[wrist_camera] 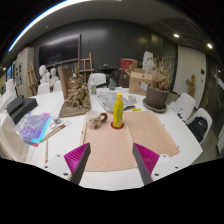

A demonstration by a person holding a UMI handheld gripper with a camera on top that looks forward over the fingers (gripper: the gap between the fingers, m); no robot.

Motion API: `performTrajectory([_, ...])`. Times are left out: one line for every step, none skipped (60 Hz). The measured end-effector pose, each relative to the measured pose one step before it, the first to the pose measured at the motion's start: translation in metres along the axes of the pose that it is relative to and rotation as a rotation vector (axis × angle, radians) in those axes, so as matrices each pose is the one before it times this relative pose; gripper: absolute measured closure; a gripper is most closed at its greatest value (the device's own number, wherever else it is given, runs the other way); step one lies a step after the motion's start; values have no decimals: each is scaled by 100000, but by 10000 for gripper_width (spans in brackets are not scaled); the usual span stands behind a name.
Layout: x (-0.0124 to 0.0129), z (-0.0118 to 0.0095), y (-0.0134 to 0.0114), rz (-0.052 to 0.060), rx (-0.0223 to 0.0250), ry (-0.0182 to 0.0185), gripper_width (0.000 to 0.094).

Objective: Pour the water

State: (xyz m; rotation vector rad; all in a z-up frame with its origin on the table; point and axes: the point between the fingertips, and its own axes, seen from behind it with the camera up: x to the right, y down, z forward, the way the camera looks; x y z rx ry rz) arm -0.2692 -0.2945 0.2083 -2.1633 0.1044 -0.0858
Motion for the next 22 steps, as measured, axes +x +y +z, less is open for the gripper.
performTrajectory([-59, -276, 129, -92, -57, 112, 75])
performTrajectory([-53, -272, 117, -157, -67, 78, 74])
performTrajectory([-58, -223, 116, -136, -94, 88, 75])
performTrajectory([98, -210, 115, -125, -142, 44, 74])
performTrajectory([-59, -191, 102, -272, -138, 226, 74])
performTrajectory([-18, -152, 93, -393, -142, 239, 75])
performTrajectory([-13, -104, 98, -259, -213, 271, 74])
performTrajectory([-13, -79, 121, -31, -350, 216, 75])
performTrajectory([-5, -97, 127, 99, -366, 149, 75])
performTrajectory([74, -179, 128, 96, -266, 86, 75])
performTrajectory([11, -75, 61, -146, 82, 269, 77])
performTrajectory([68, -45, 0, -310, 269, 456, 75])
performTrajectory([94, -49, -33, -440, 298, 647, 75])
performTrajectory([124, -23, -45, -574, 198, 713, 76])
performTrajectory([158, -52, -30, -596, -57, 622, 75])
performTrajectory([138, -35, -34, -469, -168, 451, 75])
performTrajectory([129, -31, -33, -214, -84, 270, 76])
performTrajectory([111, 4, -71, -182, 159, 214, 76])
performTrajectory([-1, -42, -73, 70, 407, 257, 75])
performTrajectory([17, -41, -110, -69, 478, 392, 76])
performTrajectory([49, -5, -136, -312, 511, 481, 77])
performTrajectory([101, 4, -131, -496, 411, 497, 75])
